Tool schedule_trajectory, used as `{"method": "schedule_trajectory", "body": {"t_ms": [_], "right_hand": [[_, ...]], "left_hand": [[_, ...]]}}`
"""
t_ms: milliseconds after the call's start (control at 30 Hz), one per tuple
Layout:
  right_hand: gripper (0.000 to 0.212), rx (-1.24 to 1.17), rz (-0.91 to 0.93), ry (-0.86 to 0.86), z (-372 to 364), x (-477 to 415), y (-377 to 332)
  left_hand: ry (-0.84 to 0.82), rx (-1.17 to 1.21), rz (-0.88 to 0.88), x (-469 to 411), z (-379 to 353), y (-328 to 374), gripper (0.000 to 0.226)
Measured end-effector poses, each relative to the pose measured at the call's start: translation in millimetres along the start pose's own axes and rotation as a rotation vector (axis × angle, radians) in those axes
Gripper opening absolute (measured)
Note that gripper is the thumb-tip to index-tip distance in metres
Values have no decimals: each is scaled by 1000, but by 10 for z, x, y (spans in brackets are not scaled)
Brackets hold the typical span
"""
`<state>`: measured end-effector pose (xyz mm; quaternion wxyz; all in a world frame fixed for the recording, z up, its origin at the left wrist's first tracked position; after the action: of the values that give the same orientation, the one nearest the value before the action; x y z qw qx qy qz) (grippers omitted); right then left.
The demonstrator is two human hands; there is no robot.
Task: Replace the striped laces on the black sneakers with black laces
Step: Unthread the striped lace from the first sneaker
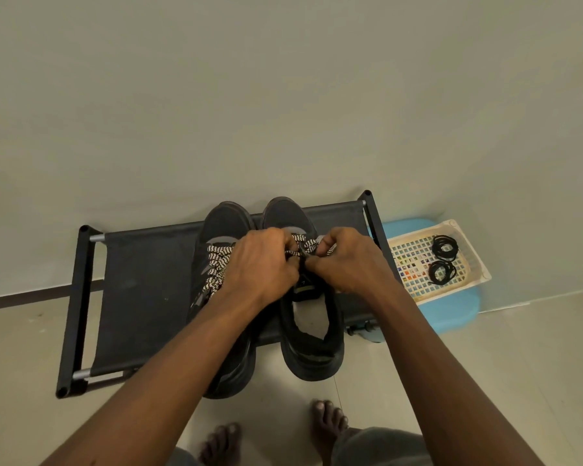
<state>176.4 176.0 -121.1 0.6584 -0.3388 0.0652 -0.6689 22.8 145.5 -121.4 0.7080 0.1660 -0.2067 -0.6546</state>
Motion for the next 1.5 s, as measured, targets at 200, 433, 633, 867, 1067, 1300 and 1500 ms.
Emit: {"method": "schedule_trajectory", "body": {"t_ms": [200,433,633,867,1067,1300,1500], "right_hand": [[23,0,-15,18,10,-9,22],[19,-6,-19,2,23,-15,41],[22,0,-13,-18,-3,-30,36],[46,44,10,-29,9,-30,31],[38,58,9,-28,-52,-24,17],[34,83,30,-6,-118,-33,-8],[33,85,33,-2,-104,-8,2]], "left_hand": [[75,310,164,-50,-27,-118,10],[259,861,507,-132,43,-309,9],[511,1387,645,-134,162,-384,13],[442,1388,561,-204,280,-515,13],[224,288,179,-101,143,-300,17],[104,46,-22,-97,-80,-223,33],[134,18,17,-158,-122,-140,12]]}}
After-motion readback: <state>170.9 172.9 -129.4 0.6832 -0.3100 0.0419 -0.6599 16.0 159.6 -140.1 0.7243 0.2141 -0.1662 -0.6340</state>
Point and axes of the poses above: each hand's wrist, its own x-axis away from the middle knuckle, its own z-axis out of the back of the hand, y = z × x, the point moved 3 cm from there along -x, towards the middle knuckle, and after that the axes turned 2 degrees about y, right-handed, at the moved point
